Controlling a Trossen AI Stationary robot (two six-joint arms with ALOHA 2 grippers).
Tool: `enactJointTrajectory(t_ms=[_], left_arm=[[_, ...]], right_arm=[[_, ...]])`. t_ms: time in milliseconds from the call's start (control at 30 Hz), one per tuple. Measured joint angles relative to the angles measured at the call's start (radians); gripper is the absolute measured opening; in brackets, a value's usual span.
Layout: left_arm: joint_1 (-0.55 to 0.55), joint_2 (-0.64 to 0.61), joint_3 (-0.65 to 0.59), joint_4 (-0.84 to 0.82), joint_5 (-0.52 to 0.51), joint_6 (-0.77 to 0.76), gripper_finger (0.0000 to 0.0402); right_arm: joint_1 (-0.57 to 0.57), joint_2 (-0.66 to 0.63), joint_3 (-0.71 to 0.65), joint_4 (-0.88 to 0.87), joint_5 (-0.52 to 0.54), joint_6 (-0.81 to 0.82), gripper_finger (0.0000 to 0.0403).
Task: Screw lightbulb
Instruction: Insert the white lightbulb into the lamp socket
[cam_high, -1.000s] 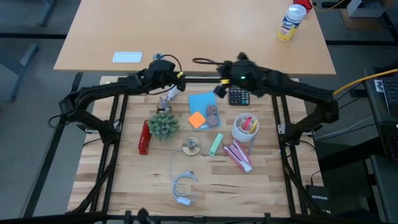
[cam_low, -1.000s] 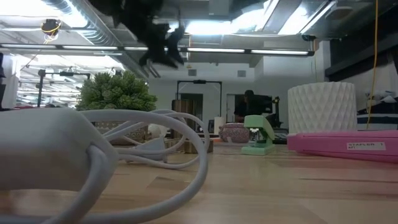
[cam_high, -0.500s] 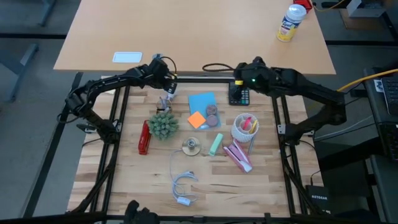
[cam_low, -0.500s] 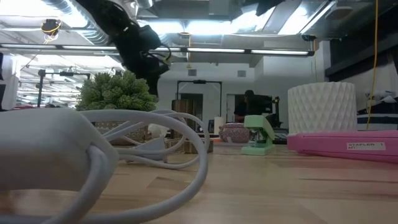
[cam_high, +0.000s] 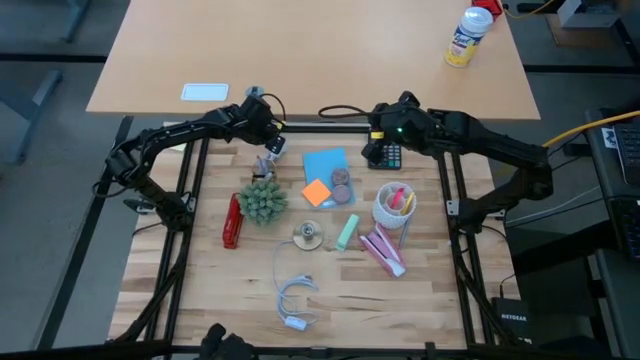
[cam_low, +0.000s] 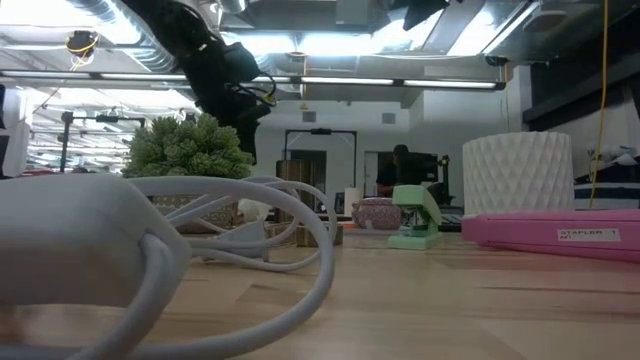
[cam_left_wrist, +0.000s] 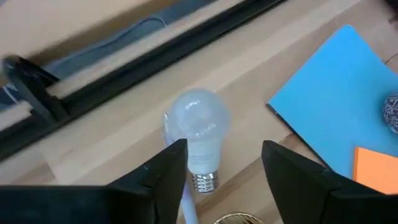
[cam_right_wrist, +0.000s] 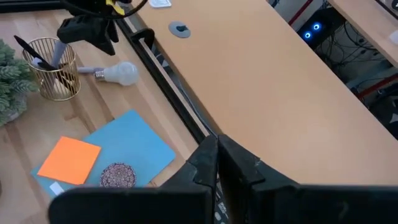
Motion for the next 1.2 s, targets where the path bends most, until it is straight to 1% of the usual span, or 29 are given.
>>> enactJointTrajectory(t_ms=[167,300,433,633,800,1000,1200], left_arm=[[-0.021,0.079,0.000,0.001,0.039,-0.039,0.0221],[-0.035,0.132,0.000,0.000,0.043,-0.042,0.0223],[-0.033,0.159,0.000,-0.007,0.041,-0.070,0.0222],[-0.033,0.191,0.000,-0.017,0.040,-0.068,0.0225],[-0.031,0.240,-0.001,0.007,0.038,-0.070,0.0225],[-0.032,0.283,-0.001,0.085,0.037,-0.072,0.0225],[-0.027,0.283,-0.001,0.118,-0.021,-0.116,0.0225]], right_arm=[[0.000,0.000,0.000,0.010,0.000,0.000,0.0017],[0.000,0.000,0.000,0.010,0.000,0.000,0.0017],[0.000,0.000,0.000,0.006,-0.001,-0.001,0.0017],[0.000,0.000,0.000,0.006,-0.002,-0.001,0.0017],[0.000,0.000,0.000,0.006,-0.003,-0.001,0.0017],[0.000,0.000,0.000,0.003,-0.003,-0.001,0.0017],[0.000,0.000,0.000,-0.016,-0.003,-0.001,0.0017]])
